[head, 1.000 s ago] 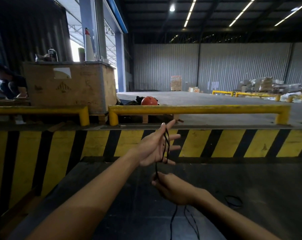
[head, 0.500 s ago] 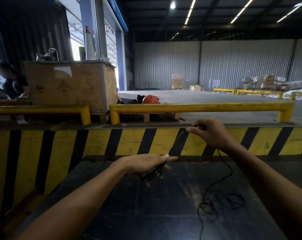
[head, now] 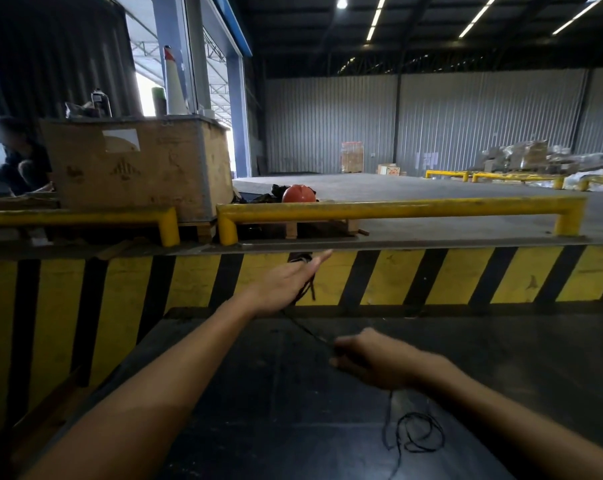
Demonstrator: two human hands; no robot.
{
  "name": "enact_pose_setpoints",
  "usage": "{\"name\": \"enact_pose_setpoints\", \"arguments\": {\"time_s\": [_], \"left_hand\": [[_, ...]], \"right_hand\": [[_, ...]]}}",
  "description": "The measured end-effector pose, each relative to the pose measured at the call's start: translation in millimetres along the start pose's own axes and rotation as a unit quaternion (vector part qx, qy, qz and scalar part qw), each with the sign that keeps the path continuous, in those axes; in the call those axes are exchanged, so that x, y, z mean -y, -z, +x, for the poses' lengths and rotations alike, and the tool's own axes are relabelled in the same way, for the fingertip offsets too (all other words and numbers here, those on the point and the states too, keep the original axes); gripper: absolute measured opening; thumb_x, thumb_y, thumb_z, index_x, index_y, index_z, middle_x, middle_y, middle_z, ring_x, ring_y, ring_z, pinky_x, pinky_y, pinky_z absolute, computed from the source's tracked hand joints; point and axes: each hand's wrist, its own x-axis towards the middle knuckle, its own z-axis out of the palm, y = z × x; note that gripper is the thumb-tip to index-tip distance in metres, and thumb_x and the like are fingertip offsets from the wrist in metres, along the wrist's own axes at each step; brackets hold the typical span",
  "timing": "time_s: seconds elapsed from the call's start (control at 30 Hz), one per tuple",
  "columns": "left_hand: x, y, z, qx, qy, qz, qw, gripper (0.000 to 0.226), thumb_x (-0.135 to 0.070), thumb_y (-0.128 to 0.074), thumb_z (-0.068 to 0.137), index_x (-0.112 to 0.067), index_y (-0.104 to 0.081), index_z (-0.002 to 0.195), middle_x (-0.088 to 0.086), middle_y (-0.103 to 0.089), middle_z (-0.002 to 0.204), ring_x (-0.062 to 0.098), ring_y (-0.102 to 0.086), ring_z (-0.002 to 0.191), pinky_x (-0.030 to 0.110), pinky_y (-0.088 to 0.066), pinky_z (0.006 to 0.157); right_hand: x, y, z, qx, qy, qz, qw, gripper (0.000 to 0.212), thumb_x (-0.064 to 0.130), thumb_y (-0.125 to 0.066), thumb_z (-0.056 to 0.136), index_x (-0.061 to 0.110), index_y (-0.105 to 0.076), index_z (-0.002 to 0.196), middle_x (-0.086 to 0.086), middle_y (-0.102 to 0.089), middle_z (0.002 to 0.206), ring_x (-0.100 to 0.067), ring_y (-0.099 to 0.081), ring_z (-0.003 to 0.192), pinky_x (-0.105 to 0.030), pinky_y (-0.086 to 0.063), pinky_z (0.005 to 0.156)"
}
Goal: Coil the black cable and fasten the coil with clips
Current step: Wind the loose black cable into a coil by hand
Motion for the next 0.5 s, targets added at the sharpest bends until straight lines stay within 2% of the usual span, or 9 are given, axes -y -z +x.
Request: {"name": "enact_pose_setpoints", "arguments": {"time_s": [0.07, 0.17, 0.2, 0.27, 0.33, 0.37, 0.43, 0.5], "left_hand": [[17.0, 2.6, -4.7, 0.050, 0.050, 0.067, 0.995, 0.049, -0.054, -0.018, 0.096, -0.044, -0.027, 0.143, -0.001, -0.028, 0.157, 0.020, -0.025, 0.144, 0.045, -0.021, 0.116], [24.2, -0.5, -20.4, 0.170, 0.138, 0.085, 0.972, 0.050, -0.051, -0.021, 0.098, -0.035, -0.035, 0.143, -0.003, -0.046, 0.144, 0.016, -0.041, 0.132, 0.034, -0.028, 0.107], [23.0, -4.6, -24.2, 0.201, 0.148, 0.065, 0.966, 0.048, -0.051, -0.022, 0.098, -0.038, -0.037, 0.142, -0.005, -0.050, 0.139, 0.014, -0.047, 0.125, 0.034, -0.032, 0.106], [13.4, -13.8, -29.1, 0.248, 0.140, 0.004, 0.959, 0.045, -0.057, -0.023, 0.095, -0.048, -0.037, 0.137, -0.002, -0.049, 0.141, 0.015, -0.053, 0.118, 0.043, -0.045, 0.101], [-3.7, -21.4, -30.0, 0.302, 0.117, -0.093, 0.942, 0.038, -0.055, -0.022, 0.095, -0.057, -0.037, 0.130, 0.001, -0.040, 0.149, 0.018, -0.054, 0.118, 0.047, -0.051, 0.094], [-12.0, -24.5, -29.3, 0.319, 0.104, -0.160, 0.928, 0.036, -0.054, -0.022, 0.096, -0.058, -0.038, 0.128, 0.001, -0.039, 0.150, 0.019, -0.053, 0.120, 0.049, -0.051, 0.093], [-29.3, -28.3, -25.7, 0.303, 0.058, -0.309, 0.900, 0.039, -0.052, -0.021, 0.096, -0.054, -0.041, 0.129, 0.001, -0.043, 0.147, 0.024, -0.053, 0.122, 0.052, -0.051, 0.091], [-44.9, -25.7, -18.4, 0.226, 0.013, -0.449, 0.864, 0.042, -0.050, -0.022, 0.096, -0.048, -0.046, 0.130, 0.003, -0.051, 0.139, 0.026, -0.055, 0.120, 0.056, -0.050, 0.088]], "right_hand": [[-14.9, 30.5, -3.3, -0.022, 0.011, -0.006, 1.000, 0.012, 0.036, -0.049, 0.092, 0.028, -0.057, 0.088, 0.008, -0.057, 0.078, -0.003, -0.058, 0.069, -0.021, -0.047, 0.061], [-32.2, 72.2, -10.6, -0.136, 0.018, 0.000, 0.991, 0.015, 0.034, -0.055, 0.088, 0.023, -0.064, 0.088, 0.005, -0.062, 0.080, -0.004, -0.060, 0.071, -0.026, -0.052, 0.065], [-37.0, 80.6, -11.2, -0.183, 0.011, 0.004, 0.983, 0.012, 0.033, -0.057, 0.086, 0.023, -0.065, 0.088, 0.005, -0.063, 0.079, -0.005, -0.061, 0.071, -0.026, -0.052, 0.064], [-41.5, 87.8, -8.6, -0.291, 0.009, 0.019, 0.957, 0.007, 0.028, -0.060, 0.085, 0.025, -0.065, 0.089, 0.011, -0.061, 0.074, -0.002, -0.059, 0.069, -0.022, -0.048, 0.061], [-40.5, 84.0, -0.9, -0.385, 0.004, 0.045, 0.922, 0.009, 0.025, -0.060, 0.087, 0.021, -0.066, 0.093, 0.016, -0.058, 0.074, 0.002, -0.056, 0.067, -0.015, -0.042, 0.060], [-40.3, 77.9, 3.8, -0.409, -0.007, 0.062, 0.911, 0.010, 0.024, -0.059, 0.088, 0.019, -0.066, 0.094, 0.013, -0.058, 0.076, 0.002, -0.055, 0.069, -0.015, -0.041, 0.061], [-41.0, 56.2, 13.9, -0.380, -0.023, 0.129, 0.916, 0.012, 0.023, -0.054, 0.092, 0.019, -0.066, 0.091, 0.005, -0.064, 0.085, -0.003, -0.060, 0.076, -0.023, -0.049, 0.067], [-35.4, 22.0, 19.5, -0.281, -0.032, 0.220, 0.933, 0.022, 0.028, -0.046, 0.095, 0.025, -0.067, 0.092, 0.004, -0.068, 0.100, -0.006, -0.064, 0.088, -0.030, -0.054, 0.075]]}}
